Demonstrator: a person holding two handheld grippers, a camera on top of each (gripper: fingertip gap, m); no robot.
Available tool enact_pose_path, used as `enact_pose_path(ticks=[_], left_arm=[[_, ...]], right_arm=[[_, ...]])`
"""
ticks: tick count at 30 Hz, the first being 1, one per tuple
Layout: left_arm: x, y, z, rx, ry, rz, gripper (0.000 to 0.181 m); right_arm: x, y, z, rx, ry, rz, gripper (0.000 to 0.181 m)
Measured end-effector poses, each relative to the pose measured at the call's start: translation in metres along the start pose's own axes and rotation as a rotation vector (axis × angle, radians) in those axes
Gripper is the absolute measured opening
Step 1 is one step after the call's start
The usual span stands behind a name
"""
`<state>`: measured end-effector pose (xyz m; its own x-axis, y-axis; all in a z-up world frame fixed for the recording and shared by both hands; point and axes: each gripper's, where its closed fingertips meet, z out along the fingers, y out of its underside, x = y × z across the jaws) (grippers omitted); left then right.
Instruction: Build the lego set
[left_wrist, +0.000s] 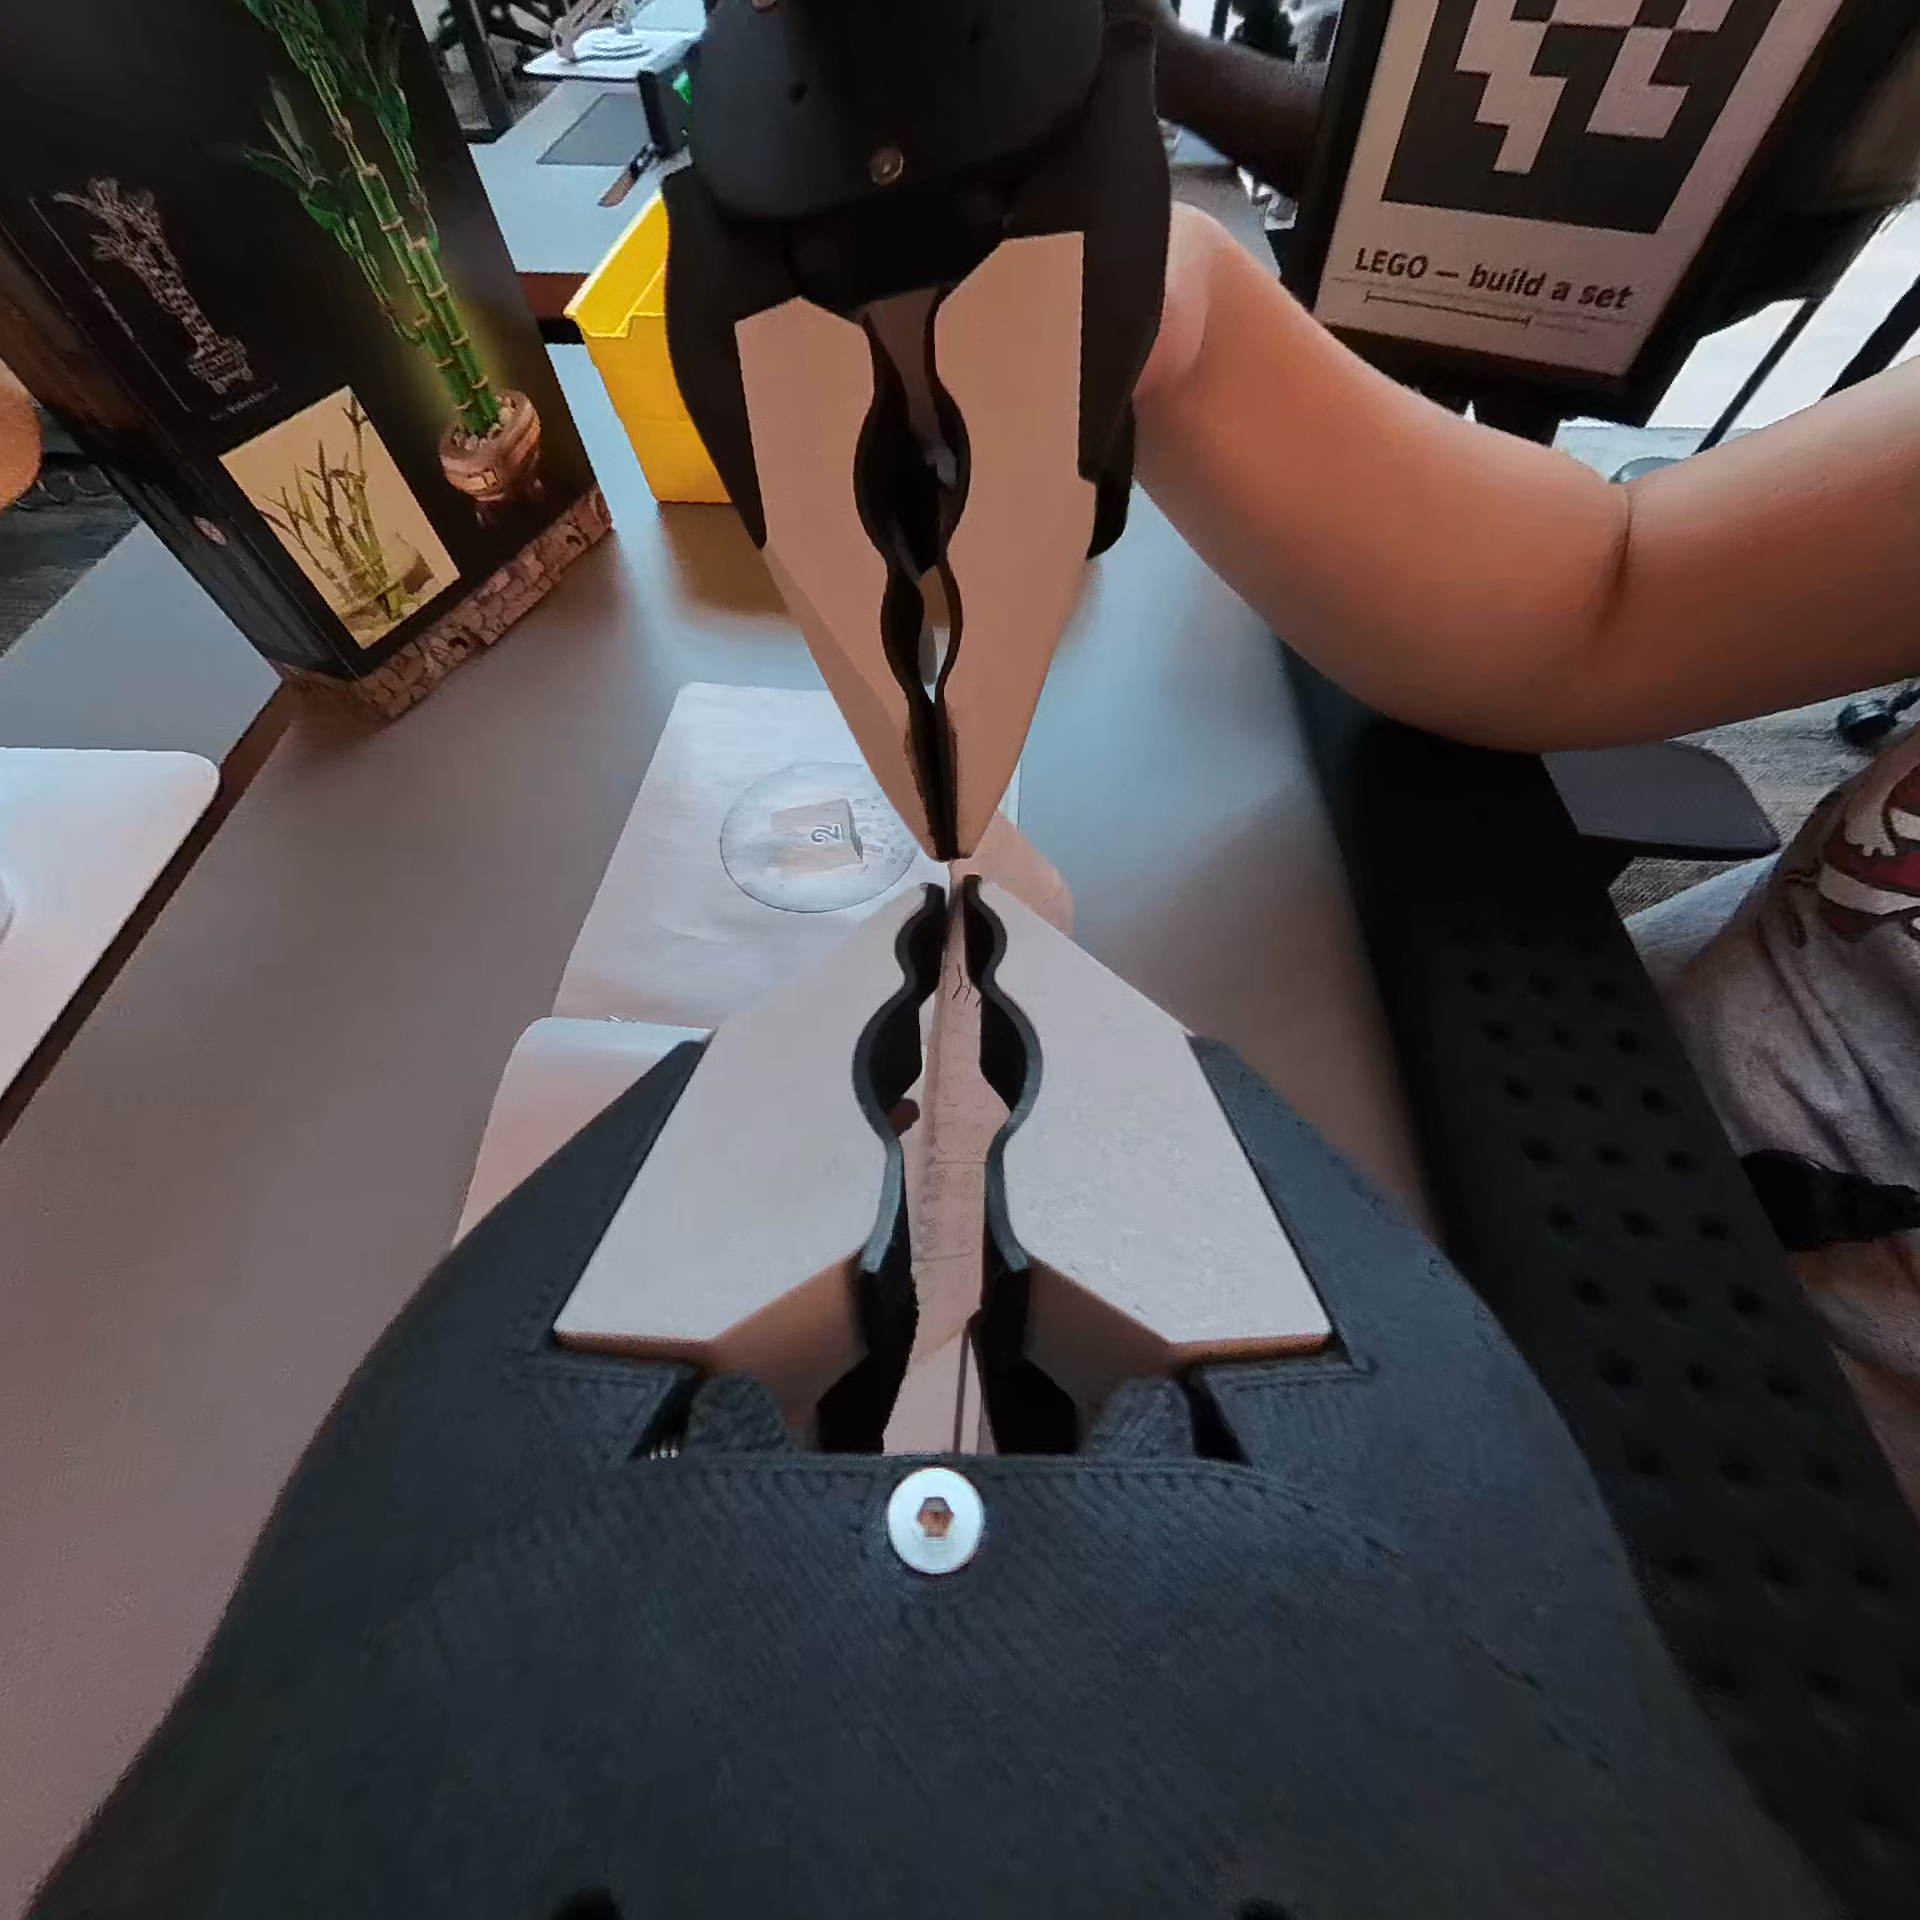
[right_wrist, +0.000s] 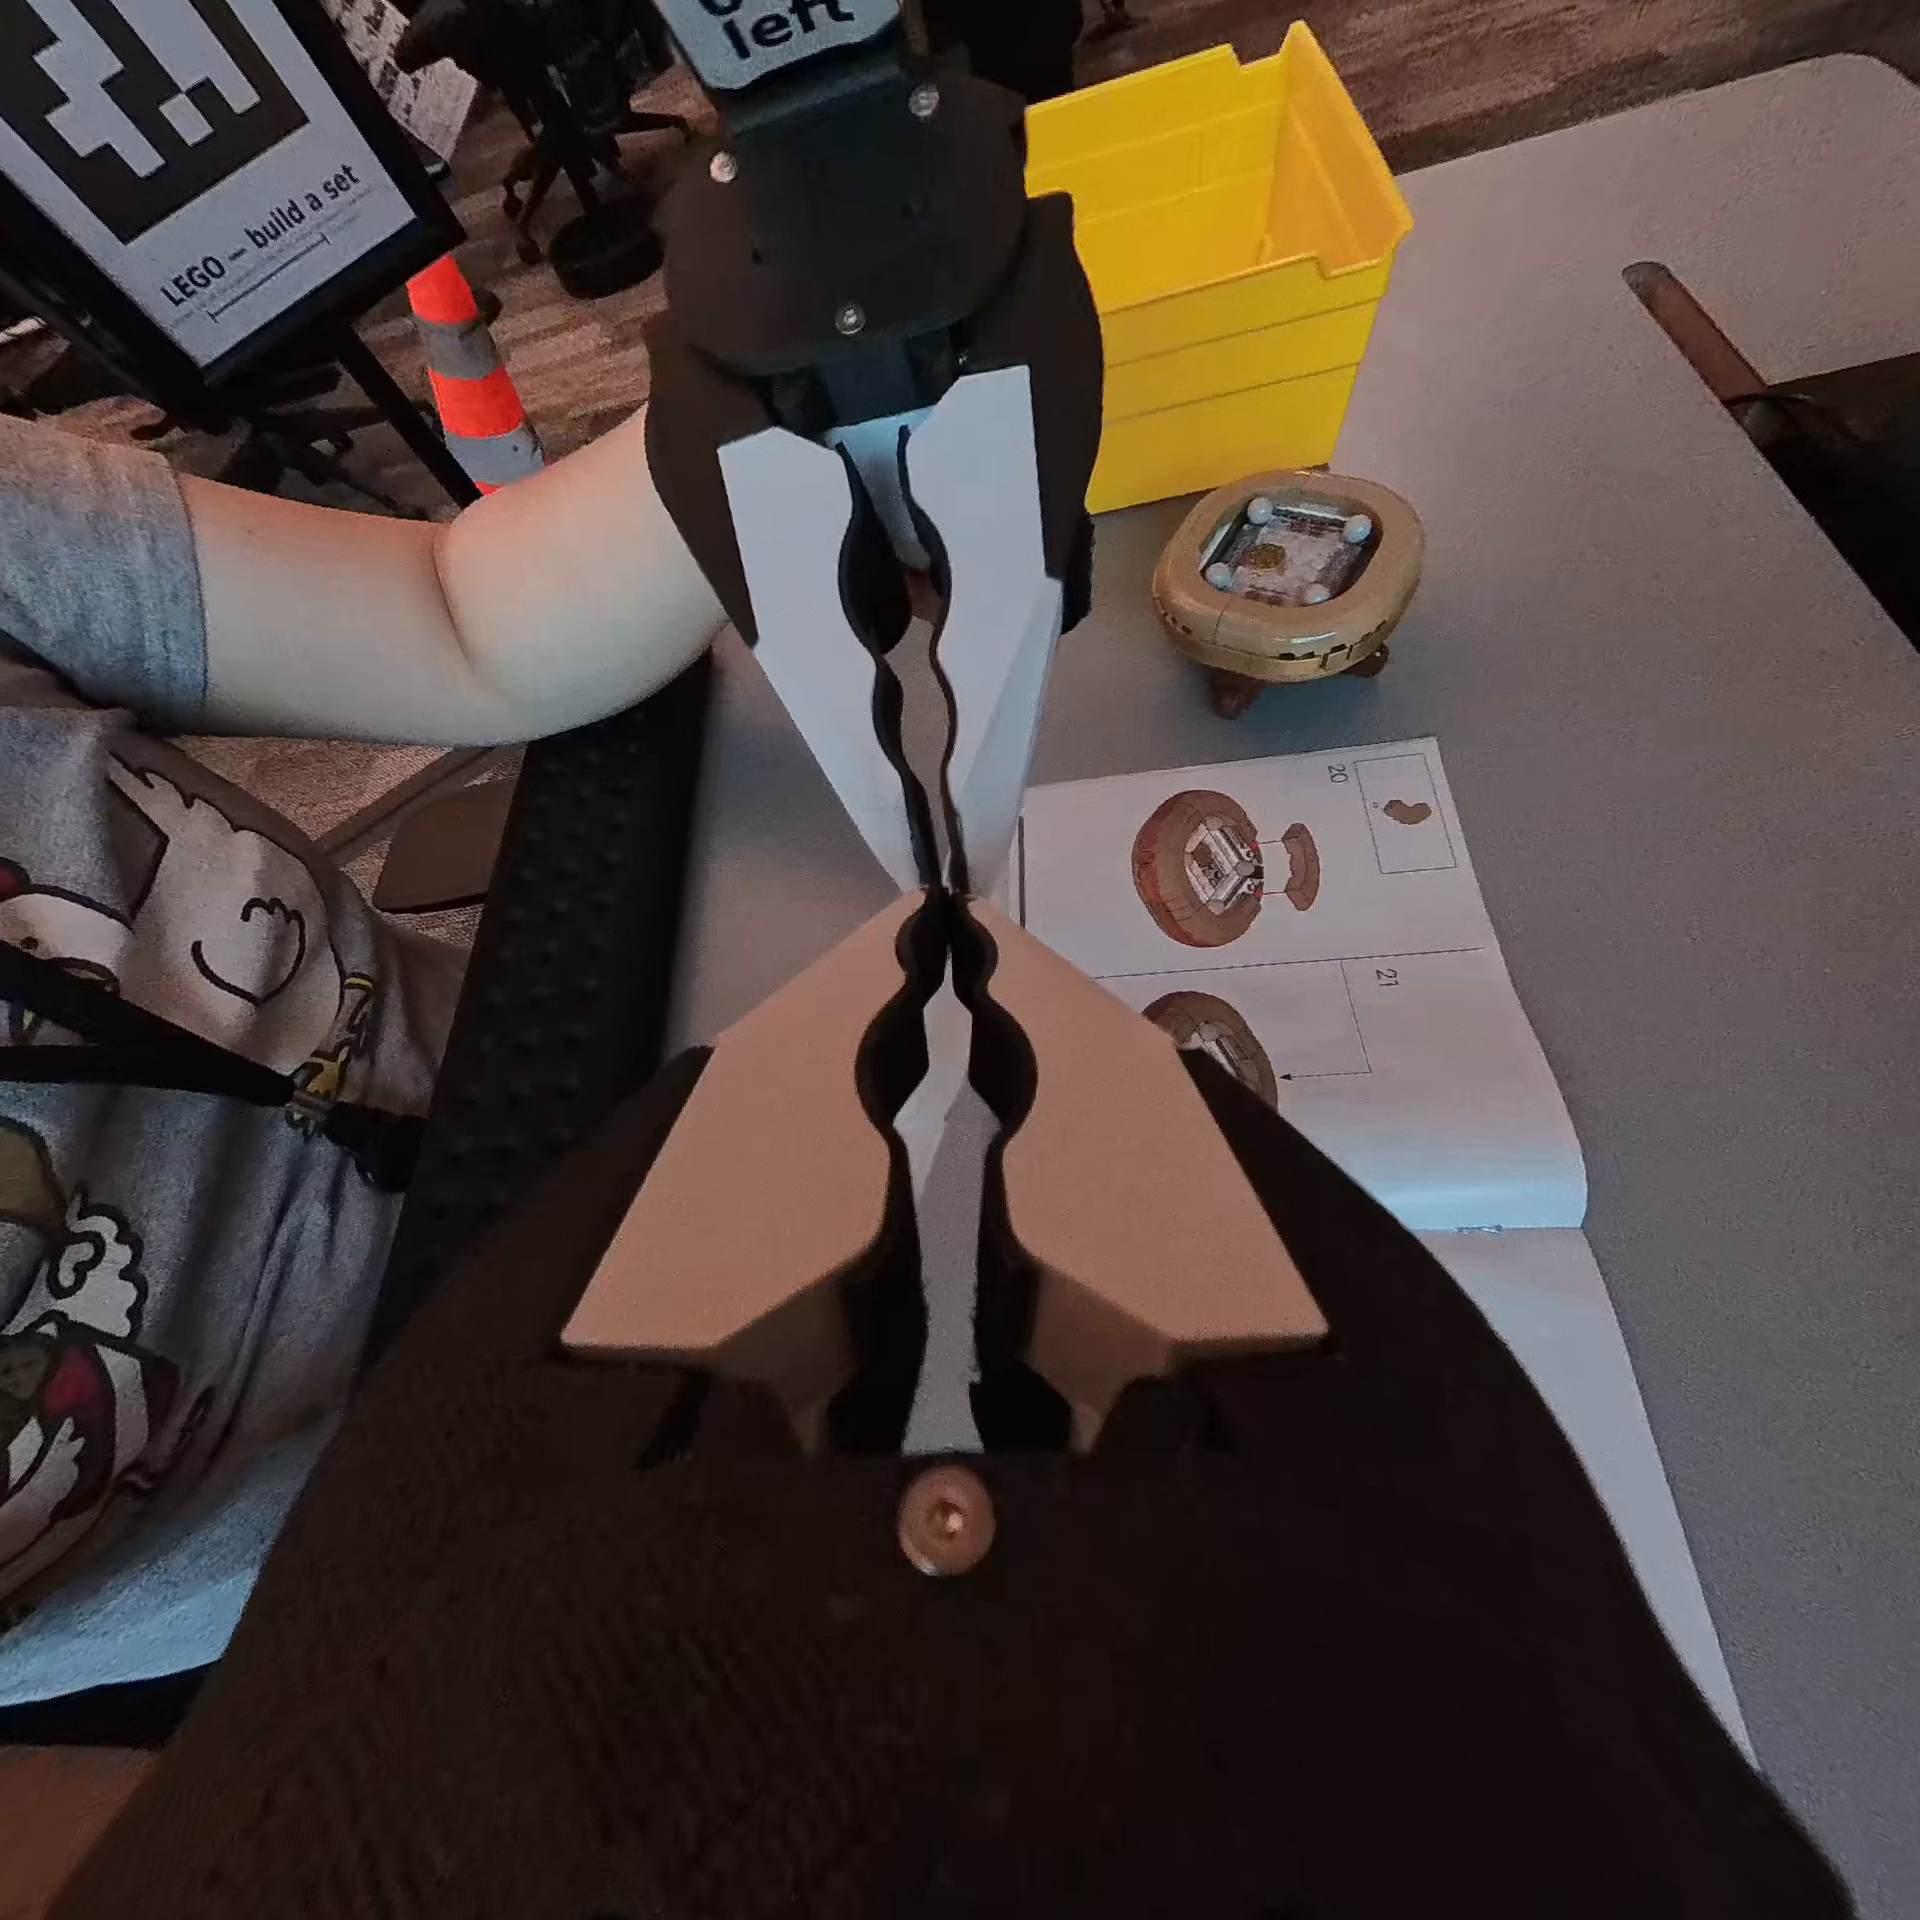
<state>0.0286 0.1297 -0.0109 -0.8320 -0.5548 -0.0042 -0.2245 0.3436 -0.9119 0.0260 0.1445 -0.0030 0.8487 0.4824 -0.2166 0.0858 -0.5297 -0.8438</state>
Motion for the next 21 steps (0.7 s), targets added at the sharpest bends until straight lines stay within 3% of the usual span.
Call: enact_pose_path(ticks=[5, 15, 21], left_arm=[[0.002, 0.005, -0.001, -0.064, -0.01, 0.049, 0.0], [0.005, 0.001, 0.001, -0.045, -0.011, 0.055, 0.0], [-0.007, -0.009, -0.004, -0.038, -0.171, 0.205, 0.0]], right_arm=[[-0.001, 0.003, 0.005, -0.011, 0.001, -0.008, 0.0], [-0.004, 0.003, 0.003, -0.014, -0.001, -0.013, 0.0], [0.004, -0.009, -0.003, 0.081, -0.033, 0.109, 0.0]])
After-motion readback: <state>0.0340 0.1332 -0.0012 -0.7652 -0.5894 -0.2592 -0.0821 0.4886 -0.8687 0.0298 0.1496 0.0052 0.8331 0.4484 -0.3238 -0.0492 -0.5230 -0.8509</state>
